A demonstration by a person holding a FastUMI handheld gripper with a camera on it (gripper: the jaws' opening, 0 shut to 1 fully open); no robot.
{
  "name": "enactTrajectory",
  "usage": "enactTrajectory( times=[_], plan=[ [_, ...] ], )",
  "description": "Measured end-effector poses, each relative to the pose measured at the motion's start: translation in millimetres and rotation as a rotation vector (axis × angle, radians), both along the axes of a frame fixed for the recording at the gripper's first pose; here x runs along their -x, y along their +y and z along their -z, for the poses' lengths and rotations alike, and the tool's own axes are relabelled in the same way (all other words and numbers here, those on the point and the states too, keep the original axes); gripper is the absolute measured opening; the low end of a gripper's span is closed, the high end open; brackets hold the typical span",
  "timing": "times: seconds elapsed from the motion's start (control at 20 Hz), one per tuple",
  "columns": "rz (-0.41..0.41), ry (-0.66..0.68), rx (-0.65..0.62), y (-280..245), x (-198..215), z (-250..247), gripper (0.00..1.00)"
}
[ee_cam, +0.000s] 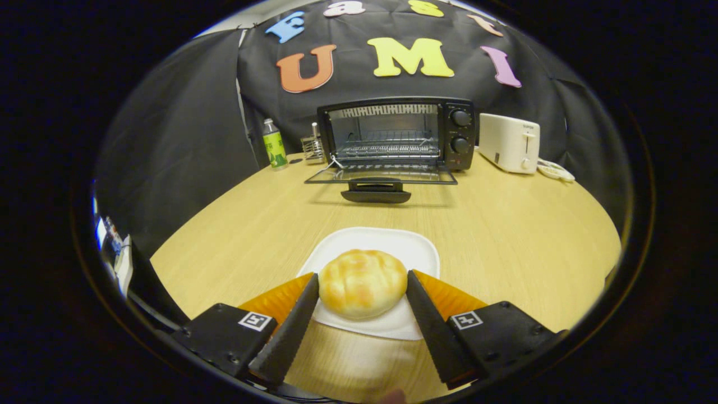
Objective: Open the toaster oven, put the food inside, and close the toaster oven door.
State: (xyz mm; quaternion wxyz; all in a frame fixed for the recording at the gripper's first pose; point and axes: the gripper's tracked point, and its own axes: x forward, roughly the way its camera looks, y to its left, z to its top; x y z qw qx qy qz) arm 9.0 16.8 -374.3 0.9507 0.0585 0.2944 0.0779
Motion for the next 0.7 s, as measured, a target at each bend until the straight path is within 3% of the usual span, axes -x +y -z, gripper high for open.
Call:
enactTrajectory(
  times=[0.15, 0.4, 0.55, 0.7],
  plan=[
    [-0.015, -0.01, -0.044, 3, -3, -3, 0.88],
    [0.004, -0.063, -0.188, -1, -12, -37, 0.61],
    [-0.015, -0.092, -0.292, 5, -23, -72, 0.58],
    [0.024, -0.165, -0.455, -6, -58, -134, 0.56]
  ],
)
